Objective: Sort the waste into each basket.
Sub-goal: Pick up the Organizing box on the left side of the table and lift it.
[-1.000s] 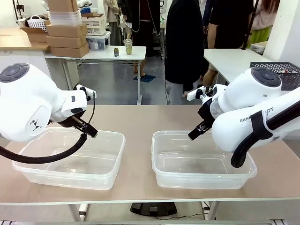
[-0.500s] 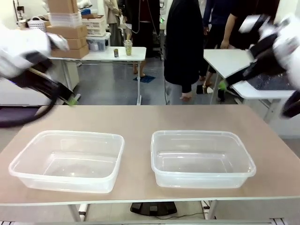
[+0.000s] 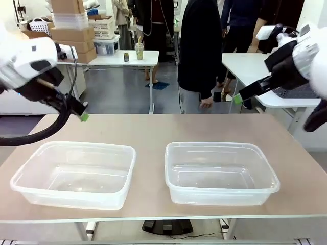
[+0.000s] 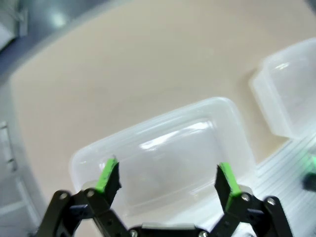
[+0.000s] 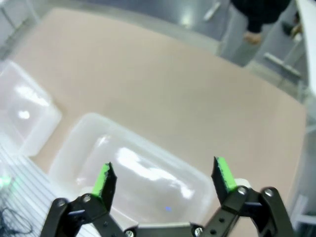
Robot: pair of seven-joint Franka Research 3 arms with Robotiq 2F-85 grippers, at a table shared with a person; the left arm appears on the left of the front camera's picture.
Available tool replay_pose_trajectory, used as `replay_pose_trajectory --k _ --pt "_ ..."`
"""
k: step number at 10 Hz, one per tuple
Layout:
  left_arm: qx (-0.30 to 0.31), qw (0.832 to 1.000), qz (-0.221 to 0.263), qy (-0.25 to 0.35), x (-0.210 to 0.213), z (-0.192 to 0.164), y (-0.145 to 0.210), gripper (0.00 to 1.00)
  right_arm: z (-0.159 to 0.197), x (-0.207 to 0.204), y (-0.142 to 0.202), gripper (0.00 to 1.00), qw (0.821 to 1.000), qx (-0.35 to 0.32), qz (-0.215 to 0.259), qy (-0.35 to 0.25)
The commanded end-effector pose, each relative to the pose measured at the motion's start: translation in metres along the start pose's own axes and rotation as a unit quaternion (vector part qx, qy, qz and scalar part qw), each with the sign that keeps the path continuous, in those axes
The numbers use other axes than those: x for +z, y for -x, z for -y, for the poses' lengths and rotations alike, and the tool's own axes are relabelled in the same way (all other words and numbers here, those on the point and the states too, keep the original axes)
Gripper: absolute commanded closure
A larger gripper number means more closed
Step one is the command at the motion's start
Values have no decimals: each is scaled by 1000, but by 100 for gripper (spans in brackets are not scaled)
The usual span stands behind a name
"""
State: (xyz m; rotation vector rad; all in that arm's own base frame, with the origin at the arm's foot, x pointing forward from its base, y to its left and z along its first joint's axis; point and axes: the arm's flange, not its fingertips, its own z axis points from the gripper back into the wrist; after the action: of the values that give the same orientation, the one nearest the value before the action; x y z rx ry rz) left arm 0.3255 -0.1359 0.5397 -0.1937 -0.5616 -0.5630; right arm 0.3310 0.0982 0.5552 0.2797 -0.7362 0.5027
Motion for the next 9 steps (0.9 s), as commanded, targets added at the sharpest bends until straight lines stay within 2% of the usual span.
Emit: replay_pose_trajectory --k 1,2,3,4,5,6,7,8,9 --pt "81 960 31 265 45 -22 6 0 36 44 5 0 904 -225 69 -358" --pt "160 902 89 390 71 -54 23 0 58 63 13 0 867 -367 67 -331" --pt "244 844 134 459 86 -85 50 0 84 81 31 0 807 -499 50 -312" --pt "336 806 179 454 91 -105 77 0 111 90 60 0 749 -573 70 -325" --pt "360 788 196 459 92 -118 99 0 136 95 82 0 696 -636 91 -322" --pt "382 779 206 452 89 -124 116 0 153 103 99 0 664 -675 124 -297" --pt "419 806 181 376 85 -123 120 0 155 105 105 0 702 -669 139 -200" --pt "222 871 159 409 112 -130 101 0 140 104 93 0 881 -353 52 -311" --pt "222 871 159 409 112 -130 101 0 140 104 93 0 881 -353 52 -311"
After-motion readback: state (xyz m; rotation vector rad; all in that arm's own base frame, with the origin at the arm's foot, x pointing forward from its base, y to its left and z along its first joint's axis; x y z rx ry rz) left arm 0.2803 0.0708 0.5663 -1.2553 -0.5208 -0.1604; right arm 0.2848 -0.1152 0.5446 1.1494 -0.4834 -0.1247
